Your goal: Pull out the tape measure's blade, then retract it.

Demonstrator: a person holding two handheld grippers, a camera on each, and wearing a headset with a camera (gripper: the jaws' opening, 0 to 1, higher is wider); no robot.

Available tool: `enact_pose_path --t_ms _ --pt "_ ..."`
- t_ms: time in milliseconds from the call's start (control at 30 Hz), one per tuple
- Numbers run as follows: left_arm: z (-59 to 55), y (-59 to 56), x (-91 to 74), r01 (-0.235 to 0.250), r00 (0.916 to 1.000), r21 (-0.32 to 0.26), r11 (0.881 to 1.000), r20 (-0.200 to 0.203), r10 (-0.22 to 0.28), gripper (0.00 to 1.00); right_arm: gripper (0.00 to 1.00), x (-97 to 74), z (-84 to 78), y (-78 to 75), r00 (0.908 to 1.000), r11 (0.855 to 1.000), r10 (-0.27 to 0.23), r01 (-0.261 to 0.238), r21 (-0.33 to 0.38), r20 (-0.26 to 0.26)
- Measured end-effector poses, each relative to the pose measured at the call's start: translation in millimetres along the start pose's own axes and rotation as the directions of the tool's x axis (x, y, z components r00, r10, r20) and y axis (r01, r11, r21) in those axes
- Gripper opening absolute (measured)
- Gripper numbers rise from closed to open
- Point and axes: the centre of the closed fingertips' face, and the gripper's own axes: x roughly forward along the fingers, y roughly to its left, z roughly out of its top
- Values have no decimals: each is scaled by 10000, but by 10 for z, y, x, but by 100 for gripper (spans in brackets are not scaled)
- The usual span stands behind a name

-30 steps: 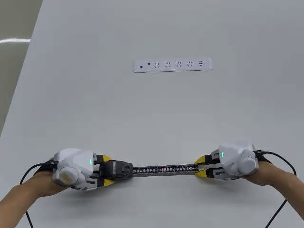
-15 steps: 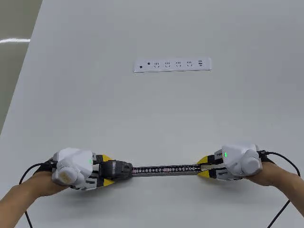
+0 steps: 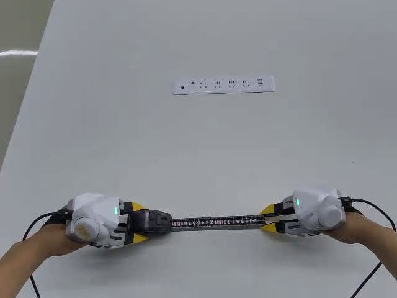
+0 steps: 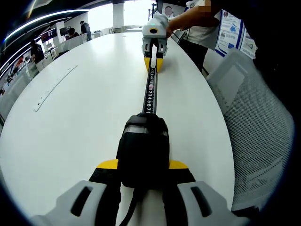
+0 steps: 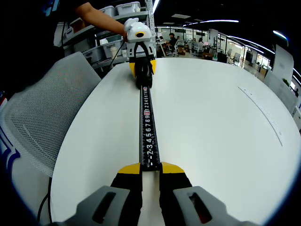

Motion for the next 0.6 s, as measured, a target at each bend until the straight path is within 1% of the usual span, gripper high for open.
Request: enact_pose_path --t_ms 600 --pt "2 1 1 -7 10000 1 10000 -21 7 30 10 -62 -54 7 10000 10000 -28 28 49 -32"
